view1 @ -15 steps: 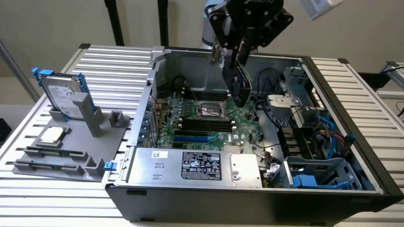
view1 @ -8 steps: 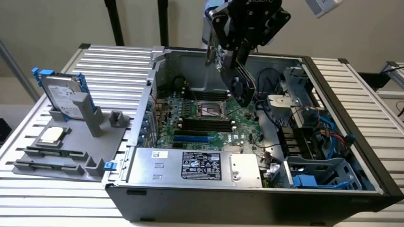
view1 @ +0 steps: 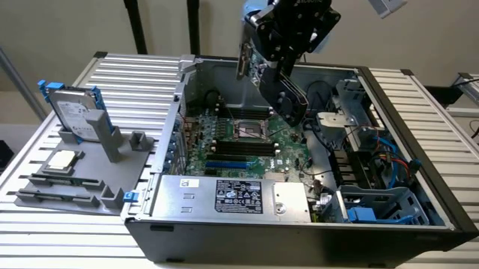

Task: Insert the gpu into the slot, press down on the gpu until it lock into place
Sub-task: 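Insert the gpu into the slot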

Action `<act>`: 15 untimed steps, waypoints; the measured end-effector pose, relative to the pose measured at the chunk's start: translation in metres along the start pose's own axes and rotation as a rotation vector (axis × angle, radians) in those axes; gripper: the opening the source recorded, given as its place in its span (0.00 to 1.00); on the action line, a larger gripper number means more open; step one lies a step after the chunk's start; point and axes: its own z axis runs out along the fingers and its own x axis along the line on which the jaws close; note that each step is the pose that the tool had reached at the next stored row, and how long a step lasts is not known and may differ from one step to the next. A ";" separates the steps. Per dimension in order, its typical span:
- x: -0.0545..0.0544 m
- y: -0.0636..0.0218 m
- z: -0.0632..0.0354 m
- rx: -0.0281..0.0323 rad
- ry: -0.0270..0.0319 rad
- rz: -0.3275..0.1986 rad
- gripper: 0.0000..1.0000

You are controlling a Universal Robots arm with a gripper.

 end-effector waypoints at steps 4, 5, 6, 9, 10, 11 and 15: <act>0.000 0.0000 0.0000 0.0008 -0.0006 -0.068 0.26; 0.000 0.0000 0.0000 0.0009 -0.0014 -0.083 0.26; 0.000 0.0000 0.0000 0.0012 -0.0025 -0.099 0.26; 0.000 0.0000 0.0000 0.0014 -0.0070 -0.145 0.26; 0.000 0.0000 0.0000 0.0015 -0.0084 -0.160 0.26; 0.000 0.0000 0.0000 0.0016 -0.0098 -0.175 0.26; 0.000 0.0000 0.0000 0.0020 -0.0157 -0.237 0.26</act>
